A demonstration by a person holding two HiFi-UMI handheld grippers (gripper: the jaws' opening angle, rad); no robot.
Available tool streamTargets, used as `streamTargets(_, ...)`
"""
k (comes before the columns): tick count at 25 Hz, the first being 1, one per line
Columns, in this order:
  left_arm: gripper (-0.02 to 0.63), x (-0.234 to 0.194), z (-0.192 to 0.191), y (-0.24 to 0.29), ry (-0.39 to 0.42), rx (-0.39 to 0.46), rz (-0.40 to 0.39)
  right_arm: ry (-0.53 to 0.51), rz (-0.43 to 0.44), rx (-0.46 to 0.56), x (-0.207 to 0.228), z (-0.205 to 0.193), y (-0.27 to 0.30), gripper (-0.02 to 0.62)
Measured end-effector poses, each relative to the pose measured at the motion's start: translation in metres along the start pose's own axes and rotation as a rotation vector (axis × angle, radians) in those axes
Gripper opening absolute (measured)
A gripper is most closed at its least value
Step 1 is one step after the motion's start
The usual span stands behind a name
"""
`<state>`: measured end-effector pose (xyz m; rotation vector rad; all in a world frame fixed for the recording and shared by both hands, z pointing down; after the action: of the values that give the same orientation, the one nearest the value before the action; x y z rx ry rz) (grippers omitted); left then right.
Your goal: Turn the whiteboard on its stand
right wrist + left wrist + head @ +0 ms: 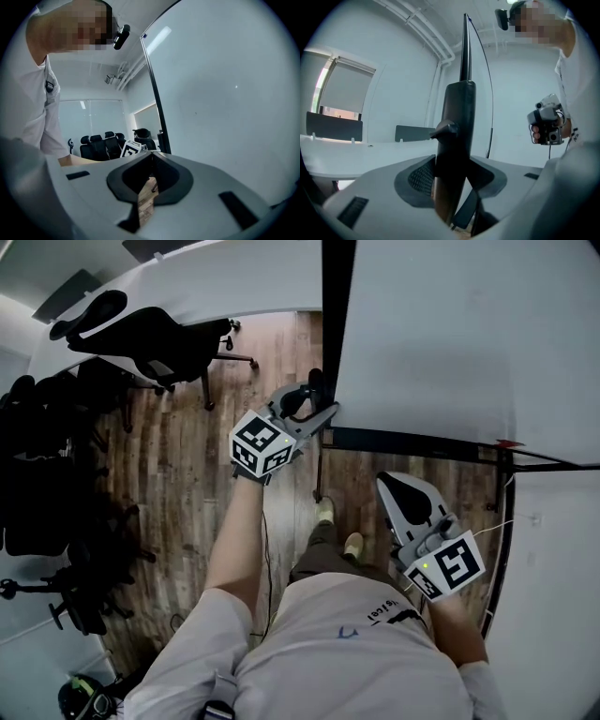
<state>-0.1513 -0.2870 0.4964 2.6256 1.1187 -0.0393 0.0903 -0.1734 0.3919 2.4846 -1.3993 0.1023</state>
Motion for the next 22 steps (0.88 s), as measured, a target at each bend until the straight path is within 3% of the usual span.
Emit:
streamTargets(10, 0.204, 0.017, -0.005, -0.005, -0.061, -0.008, 0.045, 0.011, 0.063, 0.019, -0.003, -0.032, -0.078, 0.014)
streamTargets(13, 0.204, 0.043, -0.015, -0.014, -0.080, -0.028, 0.032, -0.002, 0.080, 0.036, -0.015, -0.027, -0.087, 0.014)
streamTargets(22, 0.204, 0.139, -0.038, -0.035, -0.106, 0.018, 0.063, -0.033, 0.096, 0.073, -0.059, -0.026, -0.100, 0.014)
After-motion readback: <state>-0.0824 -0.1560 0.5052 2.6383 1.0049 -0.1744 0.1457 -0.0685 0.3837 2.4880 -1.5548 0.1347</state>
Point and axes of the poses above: the fingertips, and each gripper's own axes: y forward along the fingers, x to its right, z out of its top, the point moved 9 cm from there along -y, backward along the fingers, and after that the axes turned 4 degrees about -x, right-handed, at the moved point
